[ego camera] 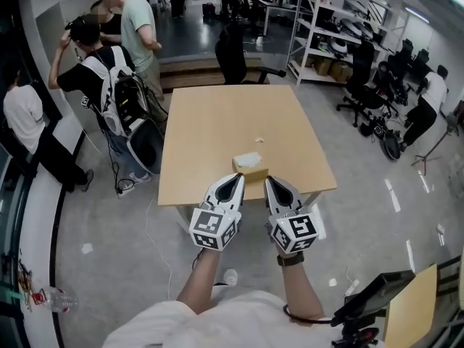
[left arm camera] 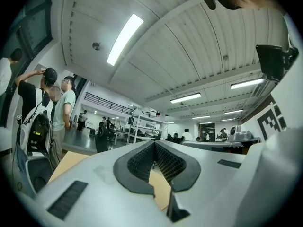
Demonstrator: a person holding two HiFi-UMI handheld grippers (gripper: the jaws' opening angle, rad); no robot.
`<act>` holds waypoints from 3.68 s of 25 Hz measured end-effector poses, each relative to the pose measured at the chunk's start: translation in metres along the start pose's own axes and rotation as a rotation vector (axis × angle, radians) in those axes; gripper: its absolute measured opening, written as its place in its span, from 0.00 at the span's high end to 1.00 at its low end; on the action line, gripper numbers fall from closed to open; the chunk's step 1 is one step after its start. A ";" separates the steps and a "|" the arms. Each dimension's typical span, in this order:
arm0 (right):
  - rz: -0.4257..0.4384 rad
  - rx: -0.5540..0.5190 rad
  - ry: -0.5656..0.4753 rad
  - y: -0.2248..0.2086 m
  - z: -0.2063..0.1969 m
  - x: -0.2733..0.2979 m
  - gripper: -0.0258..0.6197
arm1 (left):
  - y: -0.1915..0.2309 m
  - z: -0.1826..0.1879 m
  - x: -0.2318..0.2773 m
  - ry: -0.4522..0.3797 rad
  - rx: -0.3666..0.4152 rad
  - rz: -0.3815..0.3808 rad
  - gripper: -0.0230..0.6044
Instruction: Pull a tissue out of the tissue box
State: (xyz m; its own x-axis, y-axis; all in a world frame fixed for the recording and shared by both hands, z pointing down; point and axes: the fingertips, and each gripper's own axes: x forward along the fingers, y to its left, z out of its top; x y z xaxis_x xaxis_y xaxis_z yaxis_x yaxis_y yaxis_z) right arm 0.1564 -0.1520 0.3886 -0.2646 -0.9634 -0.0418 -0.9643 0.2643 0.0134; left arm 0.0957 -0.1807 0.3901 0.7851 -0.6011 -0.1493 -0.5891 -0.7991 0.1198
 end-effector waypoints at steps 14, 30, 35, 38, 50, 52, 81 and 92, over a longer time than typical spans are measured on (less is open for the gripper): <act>0.068 0.022 0.089 -0.054 -0.039 0.111 0.97 | 0.097 -0.041 0.079 0.074 -0.016 0.116 0.96; 0.250 0.026 0.049 -0.203 -0.013 0.247 0.97 | 0.155 -0.024 0.251 0.028 0.070 0.279 0.96; 0.293 0.054 0.084 -0.233 -0.028 0.267 0.97 | 0.164 -0.030 0.276 0.031 0.077 0.334 0.96; 0.315 0.069 0.112 -0.238 -0.044 0.281 0.97 | 0.173 -0.040 0.283 0.049 0.078 0.352 0.96; 0.377 0.038 0.210 -0.216 -0.066 0.337 0.97 | 0.227 -0.055 0.292 0.124 0.051 0.340 0.96; 0.387 0.040 0.248 -0.212 -0.077 0.342 0.97 | 0.234 -0.060 0.290 0.134 0.046 0.340 0.96; 0.531 -0.078 0.753 -0.201 -0.227 0.342 0.97 | 0.264 -0.159 0.277 0.430 -0.031 0.264 0.96; 0.689 -0.194 0.962 -0.175 -0.309 0.303 0.96 | 0.260 -0.199 0.259 0.506 -0.094 0.271 0.96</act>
State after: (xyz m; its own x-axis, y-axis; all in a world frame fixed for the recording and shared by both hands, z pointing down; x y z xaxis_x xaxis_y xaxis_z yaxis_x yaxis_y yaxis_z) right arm 0.2454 -0.5039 0.6821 -0.5359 -0.2814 0.7960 -0.5821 0.8061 -0.1069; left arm 0.1842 -0.5432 0.5783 0.6163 -0.6877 0.3838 -0.7802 -0.5994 0.1789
